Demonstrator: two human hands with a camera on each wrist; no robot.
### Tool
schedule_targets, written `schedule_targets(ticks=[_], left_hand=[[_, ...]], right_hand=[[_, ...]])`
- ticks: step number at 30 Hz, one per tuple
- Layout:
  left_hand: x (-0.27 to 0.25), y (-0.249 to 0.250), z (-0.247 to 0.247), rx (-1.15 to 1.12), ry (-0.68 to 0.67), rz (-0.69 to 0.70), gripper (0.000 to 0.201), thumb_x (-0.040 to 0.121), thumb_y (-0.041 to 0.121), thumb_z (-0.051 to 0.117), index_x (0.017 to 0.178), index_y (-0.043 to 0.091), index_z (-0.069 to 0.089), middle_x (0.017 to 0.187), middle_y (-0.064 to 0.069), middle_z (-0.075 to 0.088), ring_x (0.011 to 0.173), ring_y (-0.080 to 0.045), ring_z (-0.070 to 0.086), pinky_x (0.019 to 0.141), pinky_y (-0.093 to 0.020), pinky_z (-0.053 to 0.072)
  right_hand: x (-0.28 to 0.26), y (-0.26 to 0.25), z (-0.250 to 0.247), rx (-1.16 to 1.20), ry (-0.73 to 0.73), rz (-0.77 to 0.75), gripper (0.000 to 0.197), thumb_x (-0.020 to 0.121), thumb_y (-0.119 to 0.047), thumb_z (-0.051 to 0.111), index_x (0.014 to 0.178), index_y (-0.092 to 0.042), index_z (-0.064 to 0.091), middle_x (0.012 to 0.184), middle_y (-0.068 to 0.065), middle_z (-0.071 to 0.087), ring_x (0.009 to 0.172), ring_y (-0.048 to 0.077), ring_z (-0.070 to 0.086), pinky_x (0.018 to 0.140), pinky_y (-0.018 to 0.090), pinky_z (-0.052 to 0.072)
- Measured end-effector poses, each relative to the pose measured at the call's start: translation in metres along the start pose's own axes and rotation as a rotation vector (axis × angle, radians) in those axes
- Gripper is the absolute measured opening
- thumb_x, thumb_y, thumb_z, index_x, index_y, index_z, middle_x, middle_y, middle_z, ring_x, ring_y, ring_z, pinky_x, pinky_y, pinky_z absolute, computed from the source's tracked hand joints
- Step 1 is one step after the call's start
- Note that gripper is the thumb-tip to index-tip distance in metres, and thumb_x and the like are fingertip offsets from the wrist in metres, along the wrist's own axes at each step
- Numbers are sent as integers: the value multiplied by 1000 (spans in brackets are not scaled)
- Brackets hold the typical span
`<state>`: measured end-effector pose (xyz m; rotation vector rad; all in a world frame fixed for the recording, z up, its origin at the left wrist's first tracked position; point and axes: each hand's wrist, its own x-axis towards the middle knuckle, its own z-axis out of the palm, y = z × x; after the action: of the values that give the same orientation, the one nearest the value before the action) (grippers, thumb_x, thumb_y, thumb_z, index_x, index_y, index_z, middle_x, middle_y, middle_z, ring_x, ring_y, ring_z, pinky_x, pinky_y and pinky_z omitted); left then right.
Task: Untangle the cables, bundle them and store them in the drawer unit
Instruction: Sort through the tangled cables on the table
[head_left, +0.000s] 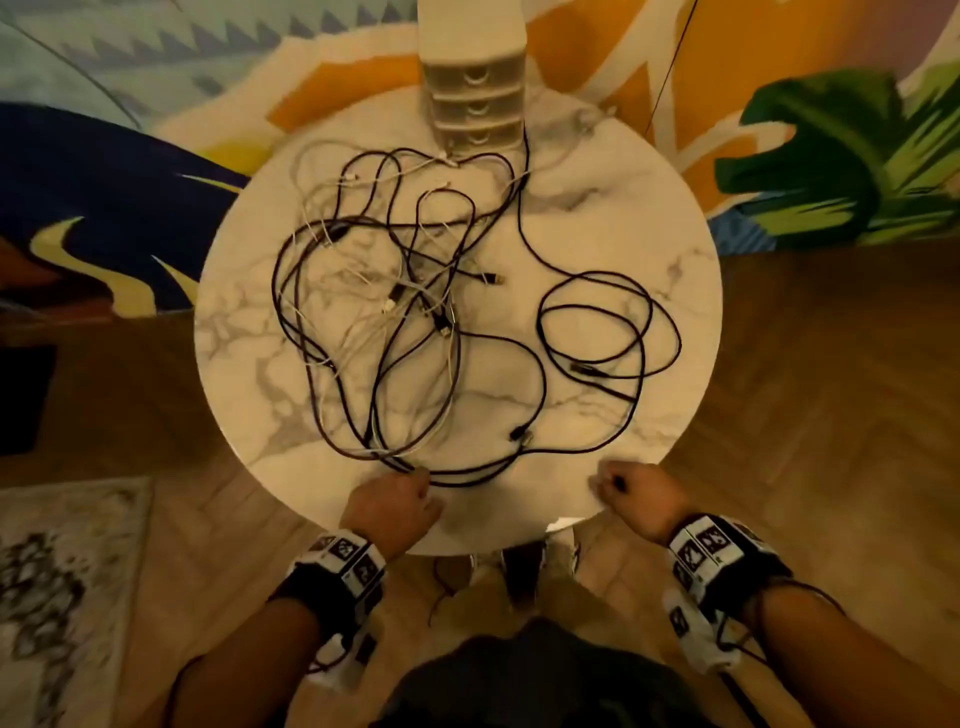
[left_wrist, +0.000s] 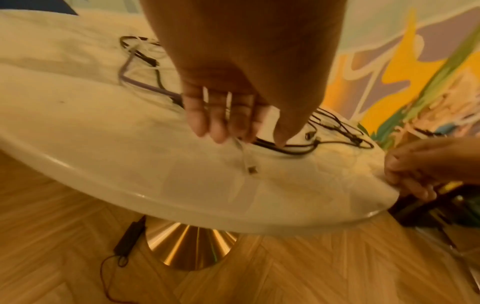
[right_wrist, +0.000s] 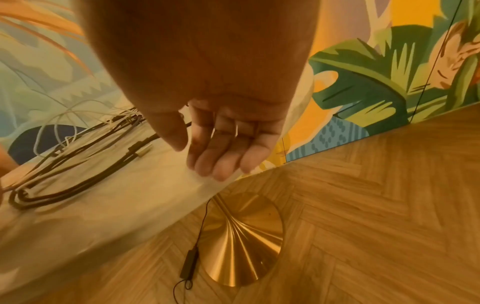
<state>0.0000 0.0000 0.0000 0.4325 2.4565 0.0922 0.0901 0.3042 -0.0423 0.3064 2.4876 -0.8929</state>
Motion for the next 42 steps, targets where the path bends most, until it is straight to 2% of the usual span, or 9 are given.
schedule_targets(ticks=[6, 10, 14, 17, 21, 24, 29, 33, 42], left_hand=[[8, 6, 11, -17, -76, -194, 34, 86, 44, 46, 100, 15, 59, 107, -10, 61, 96, -29, 59, 71, -31, 42], [11, 7, 3, -103, -83, -106, 31, 84, 41, 48, 64, 18, 49, 78, -7, 60, 78, -26, 60, 61, -29, 38], [4, 21, -35, 5, 16, 9, 28, 89, 40, 44, 73, 17, 50, 85, -6, 61, 81, -26, 59, 62, -30, 37], [-6, 38, -60, 228, 113, 152, 26, 93, 36, 36, 84, 17, 51, 91, -6, 62, 83, -25, 59, 62, -30, 35], [-19, 61, -75, 302, 262, 304, 32, 98, 36, 29, 107, 18, 55, 92, -3, 65, 82, -22, 61, 63, -32, 36], [-23, 62, -76, 84, 332, 386, 32, 97, 43, 31, 107, 23, 54, 91, 3, 62, 79, -12, 56, 65, -25, 37], [-7, 28, -55, -630, 256, 269, 30, 90, 40, 52, 117, 28, 49, 114, 10, 50, 83, -5, 56, 71, -20, 46], [15, 4, -10, -317, 20, 324, 42, 91, 34, 56, 131, 25, 47, 130, 4, 46, 91, -12, 59, 82, -26, 46], [49, -34, -37, -180, 377, 147, 36, 97, 33, 42, 128, 20, 55, 138, -1, 47, 104, -25, 61, 83, -35, 52]], right_hand=[[-7, -4, 10, 46, -10, 19, 35, 94, -33, 50, 63, -20, 40, 63, -1, 49, 65, 18, 51, 59, 33, 35], [-10, -10, 4, 80, -41, -15, 35, 94, -32, 51, 63, -18, 39, 61, -3, 45, 60, 11, 44, 62, 33, 38], [-5, -44, -9, 29, -38, -132, 30, 92, -28, 52, 65, -18, 43, 61, -5, 46, 58, 6, 43, 56, 21, 34], [6, -78, -14, 39, -50, -222, 6, 86, -29, 59, 85, -23, 57, 78, -9, 54, 67, 10, 51, 66, 30, 44], [13, -126, -14, 65, -104, -389, 43, 83, -41, 65, 122, -30, 52, 106, -11, 56, 75, 8, 57, 74, 25, 48], [15, -145, -13, 191, -139, -451, 11, 89, -22, 58, 97, -17, 62, 94, -2, 65, 77, 10, 57, 77, 31, 50], [20, -150, -21, 610, -69, -196, 35, 99, -28, 44, 76, -13, 67, 70, 6, 66, 60, 12, 61, 63, 23, 49], [15, -163, -34, 748, -45, -191, 39, 97, -30, 45, 73, -11, 69, 64, 9, 65, 55, 15, 60, 62, 28, 51], [15, -162, -89, 1069, 355, -149, 51, 99, -34, 38, 70, -8, 71, 63, 15, 66, 53, 21, 58, 58, 31, 50]])
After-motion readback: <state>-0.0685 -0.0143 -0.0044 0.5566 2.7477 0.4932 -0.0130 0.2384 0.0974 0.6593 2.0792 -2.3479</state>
